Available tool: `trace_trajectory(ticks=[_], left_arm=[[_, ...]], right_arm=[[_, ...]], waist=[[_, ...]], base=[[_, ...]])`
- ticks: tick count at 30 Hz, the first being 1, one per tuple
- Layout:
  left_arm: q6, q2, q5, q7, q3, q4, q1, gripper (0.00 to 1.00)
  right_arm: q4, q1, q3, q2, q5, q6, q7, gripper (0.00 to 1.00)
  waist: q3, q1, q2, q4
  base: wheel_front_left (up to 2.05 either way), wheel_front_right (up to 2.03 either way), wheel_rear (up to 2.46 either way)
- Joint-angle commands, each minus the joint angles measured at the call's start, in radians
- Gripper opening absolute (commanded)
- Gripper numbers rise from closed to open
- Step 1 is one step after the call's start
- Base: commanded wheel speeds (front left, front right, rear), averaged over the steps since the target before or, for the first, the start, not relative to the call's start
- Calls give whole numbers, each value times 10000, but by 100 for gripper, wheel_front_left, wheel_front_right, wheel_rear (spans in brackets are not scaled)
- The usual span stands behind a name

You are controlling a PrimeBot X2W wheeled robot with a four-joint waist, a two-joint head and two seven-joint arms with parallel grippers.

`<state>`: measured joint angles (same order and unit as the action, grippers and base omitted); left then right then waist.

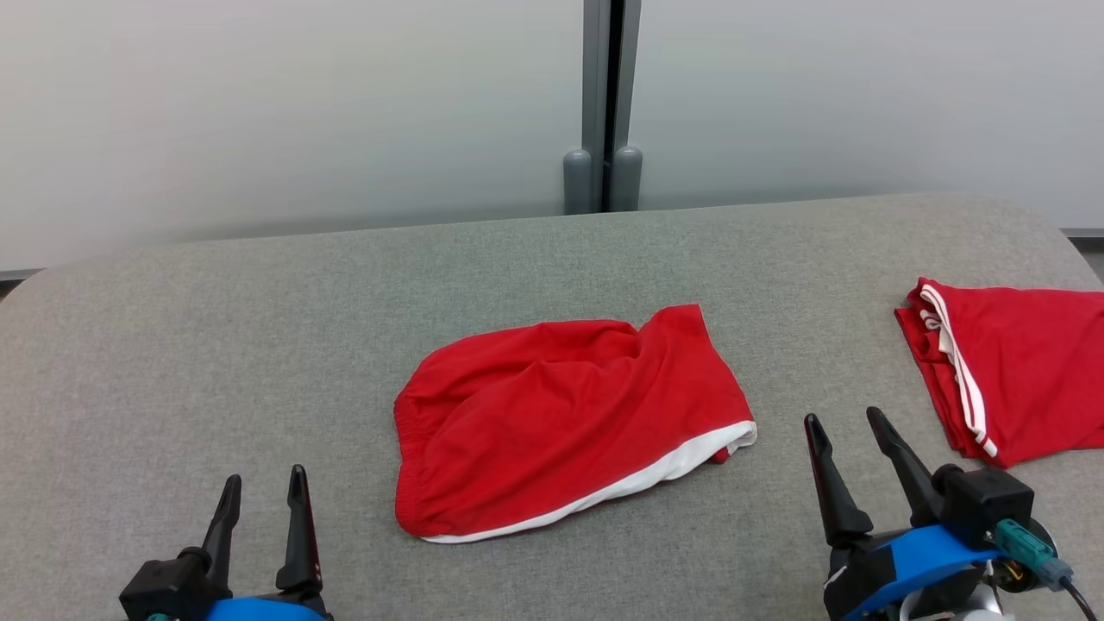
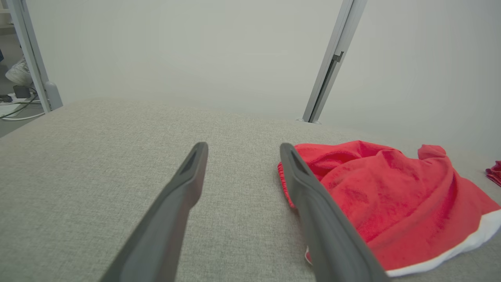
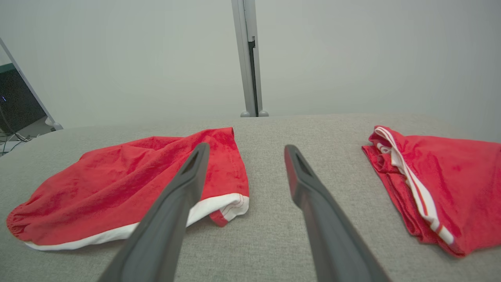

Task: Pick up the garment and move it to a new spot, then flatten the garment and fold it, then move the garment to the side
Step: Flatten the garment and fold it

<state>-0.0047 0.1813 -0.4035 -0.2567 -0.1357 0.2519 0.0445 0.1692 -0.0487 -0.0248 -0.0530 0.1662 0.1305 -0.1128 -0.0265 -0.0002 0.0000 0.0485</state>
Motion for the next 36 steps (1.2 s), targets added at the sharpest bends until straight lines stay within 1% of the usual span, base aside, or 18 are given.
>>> trace_trajectory(ticks=[1, 6, 12, 18, 24, 25, 28, 36], left_arm=[[58, 31, -6, 24, 27, -21, 113, 100], [129, 46, -70, 73, 2, -126, 195, 100], [144, 29, -84, 87, -95, -210, 233, 100], [81, 114, 37, 236, -304, -313, 81, 100], [-331, 38, 113, 760, -1016, 25, 140, 100], [-497, -52, -6, 891, -1188, 356, 78, 100], [-732, -132, -171, 1030, -1371, 933, -190, 100], [-1024, -368, -331, 976, -1840, 2487, -1065, 100]], right_arm=[[-132, 189, 23, 19, -71, 6, 71, 100], [-449, 307, -46, 27, 114, 6, 288, 100], [-536, 345, -31, 28, 244, 6, 397, 100], [-570, 325, -27, 28, 261, 6, 460, 100], [-554, 182, -86, 27, 314, 6, 450, 100], [-528, 133, -111, 27, 324, 6, 439, 100], [-495, 47, -186, 25, 380, 6, 444, 100], [-239, -179, -355, 25, 413, 6, 426, 100]], waist=[[19, 2, 0, 13], [26, 2, 0, 64], [-21, 2, 0, 52], [-179, 2, 0, 27], [-439, 2, 0, 68], [-532, 2, 0, 80], [-696, 2, 0, 113], [-936, 2, 0, 215]], base=[[0, 0, 0], [0, 0, 0], [0, 0, 0], [0, 0, 0], [0, 0, 0], [0, 0, 0], [0, 0, 0], [0, 0, 0]])
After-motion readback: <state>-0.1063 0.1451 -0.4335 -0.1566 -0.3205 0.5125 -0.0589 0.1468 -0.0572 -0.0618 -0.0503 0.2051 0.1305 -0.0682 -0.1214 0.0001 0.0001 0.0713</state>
